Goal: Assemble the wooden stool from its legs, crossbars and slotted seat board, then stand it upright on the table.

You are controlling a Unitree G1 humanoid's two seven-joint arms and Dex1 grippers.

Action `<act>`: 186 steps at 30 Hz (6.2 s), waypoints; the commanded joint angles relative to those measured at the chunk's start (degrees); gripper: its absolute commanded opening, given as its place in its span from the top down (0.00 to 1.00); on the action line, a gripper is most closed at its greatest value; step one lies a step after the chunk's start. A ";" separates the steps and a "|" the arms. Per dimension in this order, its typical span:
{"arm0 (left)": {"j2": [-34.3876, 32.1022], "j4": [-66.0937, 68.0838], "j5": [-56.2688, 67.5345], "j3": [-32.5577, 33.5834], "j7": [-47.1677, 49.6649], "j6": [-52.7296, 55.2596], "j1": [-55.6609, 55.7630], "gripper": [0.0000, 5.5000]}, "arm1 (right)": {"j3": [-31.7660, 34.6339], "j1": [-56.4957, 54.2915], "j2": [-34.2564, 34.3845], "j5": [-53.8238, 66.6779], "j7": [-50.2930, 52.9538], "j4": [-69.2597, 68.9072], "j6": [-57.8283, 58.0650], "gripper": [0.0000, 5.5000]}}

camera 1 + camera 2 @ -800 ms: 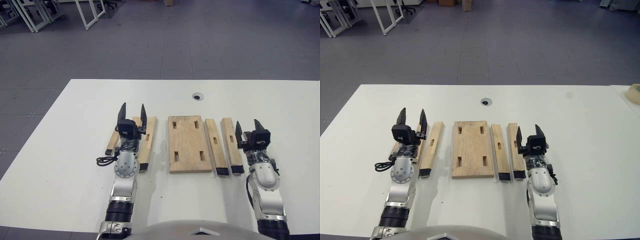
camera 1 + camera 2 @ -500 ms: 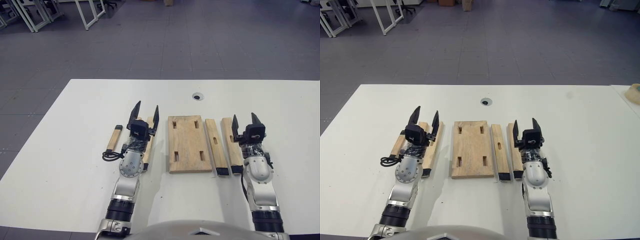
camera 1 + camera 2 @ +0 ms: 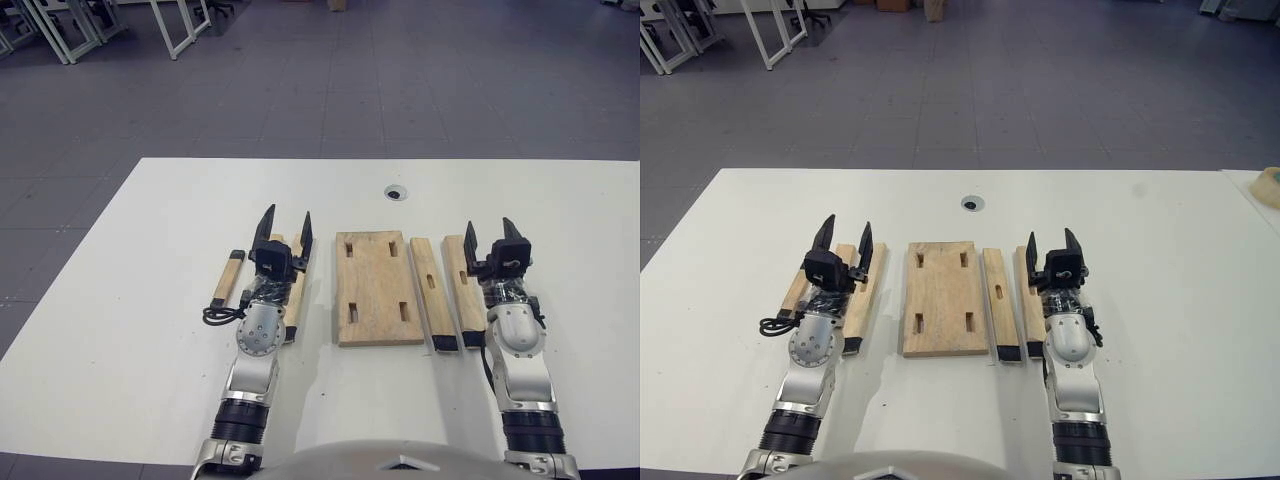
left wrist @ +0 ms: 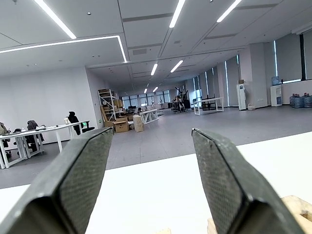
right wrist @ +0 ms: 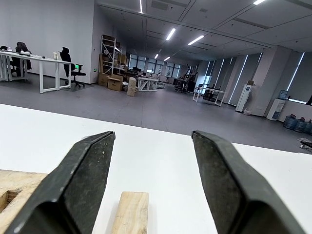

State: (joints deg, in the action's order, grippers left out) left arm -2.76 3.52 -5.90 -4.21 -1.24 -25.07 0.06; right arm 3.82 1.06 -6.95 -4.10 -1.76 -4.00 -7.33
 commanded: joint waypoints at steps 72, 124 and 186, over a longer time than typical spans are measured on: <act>5.15 -11.61 17.31 8.32 2.67 27.30 5.75 0.45 | 8.33 5.70 -13.18 18.47 -15.72 -11.04 21.35 0.77; 4.80 -17.73 83.36 13.40 2.25 71.90 9.46 0.92 | -8.31 -3.55 -23.22 24.21 -42.43 -20.20 21.00 0.77; -11.18 -16.57 27.03 14.22 -0.66 59.24 -5.25 0.92 | -6.92 1.97 -23.84 12.56 -34.84 -12.47 18.52 0.43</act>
State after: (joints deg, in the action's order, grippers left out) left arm -14.23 -18.74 22.46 10.32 -1.97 30.85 -1.84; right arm -3.01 3.30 -30.47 9.10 -36.59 -16.52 11.53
